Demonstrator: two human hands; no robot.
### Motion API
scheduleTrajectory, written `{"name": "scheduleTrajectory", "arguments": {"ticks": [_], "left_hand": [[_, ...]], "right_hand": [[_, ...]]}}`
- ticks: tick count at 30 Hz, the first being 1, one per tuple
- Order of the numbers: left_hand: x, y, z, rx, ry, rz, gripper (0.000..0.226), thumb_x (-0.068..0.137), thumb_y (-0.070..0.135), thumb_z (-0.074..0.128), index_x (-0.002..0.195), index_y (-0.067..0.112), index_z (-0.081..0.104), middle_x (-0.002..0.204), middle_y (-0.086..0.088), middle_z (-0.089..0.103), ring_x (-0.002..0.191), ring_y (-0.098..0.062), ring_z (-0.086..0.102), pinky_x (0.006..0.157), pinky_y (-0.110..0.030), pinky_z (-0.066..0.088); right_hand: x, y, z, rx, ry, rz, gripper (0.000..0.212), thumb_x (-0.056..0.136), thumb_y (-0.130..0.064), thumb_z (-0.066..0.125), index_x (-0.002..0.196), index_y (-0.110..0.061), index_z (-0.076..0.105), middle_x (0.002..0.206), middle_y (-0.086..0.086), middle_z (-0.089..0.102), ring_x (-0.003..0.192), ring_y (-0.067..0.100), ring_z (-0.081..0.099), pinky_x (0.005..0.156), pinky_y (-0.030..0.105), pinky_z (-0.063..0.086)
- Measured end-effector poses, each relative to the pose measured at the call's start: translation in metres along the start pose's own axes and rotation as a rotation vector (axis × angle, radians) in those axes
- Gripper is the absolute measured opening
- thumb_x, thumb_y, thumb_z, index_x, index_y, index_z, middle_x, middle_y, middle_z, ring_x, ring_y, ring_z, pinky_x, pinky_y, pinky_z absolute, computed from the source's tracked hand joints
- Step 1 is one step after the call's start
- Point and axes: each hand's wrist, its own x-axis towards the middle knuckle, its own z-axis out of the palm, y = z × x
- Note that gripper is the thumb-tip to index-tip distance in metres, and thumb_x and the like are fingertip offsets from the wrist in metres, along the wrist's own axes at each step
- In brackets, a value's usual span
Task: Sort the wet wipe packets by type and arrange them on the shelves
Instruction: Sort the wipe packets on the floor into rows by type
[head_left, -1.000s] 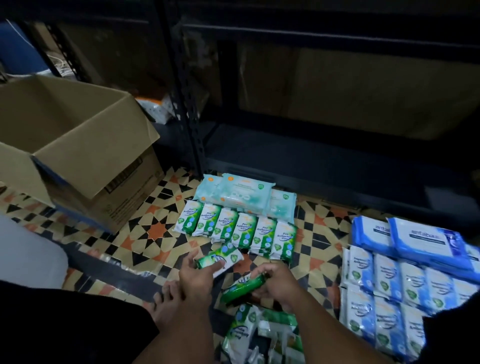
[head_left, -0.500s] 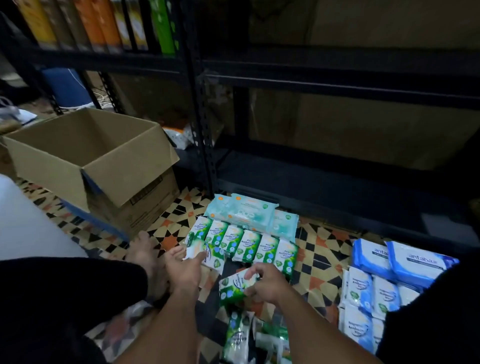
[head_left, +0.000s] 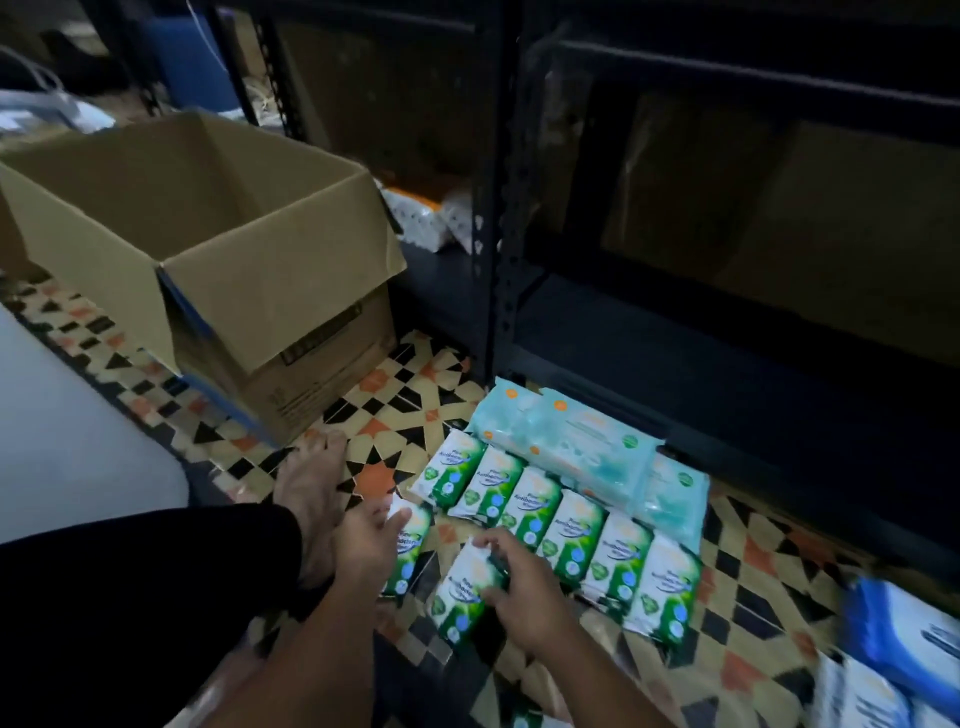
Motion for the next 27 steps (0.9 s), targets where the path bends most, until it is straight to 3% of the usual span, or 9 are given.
{"name": "scheduleTrajectory", "arguments": {"ticks": [5,8,11,13,15,17,20,24,27], "left_hand": [[0.012,-0.022,0.009,0.067,-0.042,0.090,0.026,0.086,0.007,0.078,0.107,-0.006,0.073,0.101,-0.017,0.075,0.075,0.007,0.065,0.073,-0.015,0.052],[0.017,-0.025,0.011,0.080,-0.015,0.097,0.028,0.082,0.011,0.082,0.107,0.000,0.076,0.097,-0.010,0.076,0.081,-0.013,0.070,0.079,-0.029,0.055],[0.021,-0.027,0.015,0.097,0.006,0.122,0.025,0.082,0.011,0.082,0.105,0.002,0.077,0.087,-0.005,0.074,0.077,-0.014,0.069,0.069,-0.016,0.051],[0.019,-0.026,0.017,0.112,0.008,0.143,0.020,0.085,0.015,0.081,0.102,0.004,0.077,0.086,-0.003,0.074,0.078,-0.016,0.070,0.068,-0.015,0.052],[0.017,-0.030,0.023,0.228,0.069,0.181,0.016,0.088,0.026,0.078,0.096,0.012,0.077,0.086,0.001,0.072,0.081,-0.019,0.068,0.072,-0.032,0.055],[0.010,-0.030,0.025,0.407,0.209,0.169,0.013,0.090,0.035,0.072,0.093,0.023,0.074,0.091,0.001,0.068,0.089,-0.023,0.063,0.078,-0.039,0.050],[-0.002,-0.033,0.025,0.447,0.240,0.113,0.022,0.089,0.035,0.060,0.105,0.024,0.072,0.108,-0.004,0.065,0.106,-0.031,0.057,0.088,-0.042,0.039],[-0.010,-0.044,0.023,0.448,0.136,0.163,0.046,0.079,0.039,0.052,0.118,0.022,0.069,0.114,-0.006,0.065,0.110,-0.033,0.052,0.093,-0.041,0.032],[-0.007,-0.040,0.024,0.429,0.136,0.210,0.043,0.082,0.035,0.054,0.117,0.016,0.070,0.111,-0.010,0.067,0.106,-0.036,0.057,0.093,-0.044,0.037]], "right_hand": [[0.026,0.006,0.021,-0.228,0.116,-0.086,0.055,0.098,-0.006,0.059,0.138,-0.041,0.045,0.137,-0.007,0.052,0.107,0.002,0.046,0.080,0.021,0.043],[0.032,0.008,0.030,-0.505,0.179,-0.187,0.055,0.090,-0.009,0.069,0.138,-0.029,0.052,0.136,-0.008,0.055,0.118,0.018,0.043,0.093,0.029,0.041],[0.036,0.018,0.043,-0.654,0.221,-0.228,0.056,0.061,-0.011,0.091,0.111,-0.026,0.069,0.124,-0.006,0.064,0.102,0.023,0.049,0.080,0.036,0.051],[0.034,0.021,0.049,-0.702,0.227,-0.230,0.048,0.059,-0.022,0.094,0.102,-0.025,0.072,0.125,-0.001,0.063,0.102,0.026,0.053,0.076,0.039,0.054],[0.029,0.029,0.054,-0.730,0.197,-0.242,0.041,0.073,-0.045,0.084,0.108,-0.026,0.072,0.132,0.002,0.058,0.108,0.028,0.056,0.079,0.043,0.056],[0.022,0.035,0.056,-0.764,0.133,-0.225,0.056,0.081,-0.066,0.060,0.121,-0.027,0.065,0.139,0.005,0.054,0.115,0.029,0.053,0.084,0.045,0.056],[0.017,0.036,0.057,-0.803,0.060,-0.164,0.072,0.081,-0.074,0.037,0.130,-0.026,0.060,0.144,0.006,0.052,0.114,0.027,0.052,0.078,0.042,0.058],[0.020,0.034,0.059,-0.813,0.031,-0.170,0.071,0.078,-0.071,0.060,0.131,-0.024,0.060,0.147,0.007,0.051,0.110,0.027,0.062,0.075,0.039,0.059],[0.022,0.025,0.060,-0.770,-0.002,-0.168,0.076,0.081,-0.067,0.066,0.142,-0.022,0.054,0.157,0.008,0.039,0.123,0.030,0.055,0.092,0.041,0.054]]}}
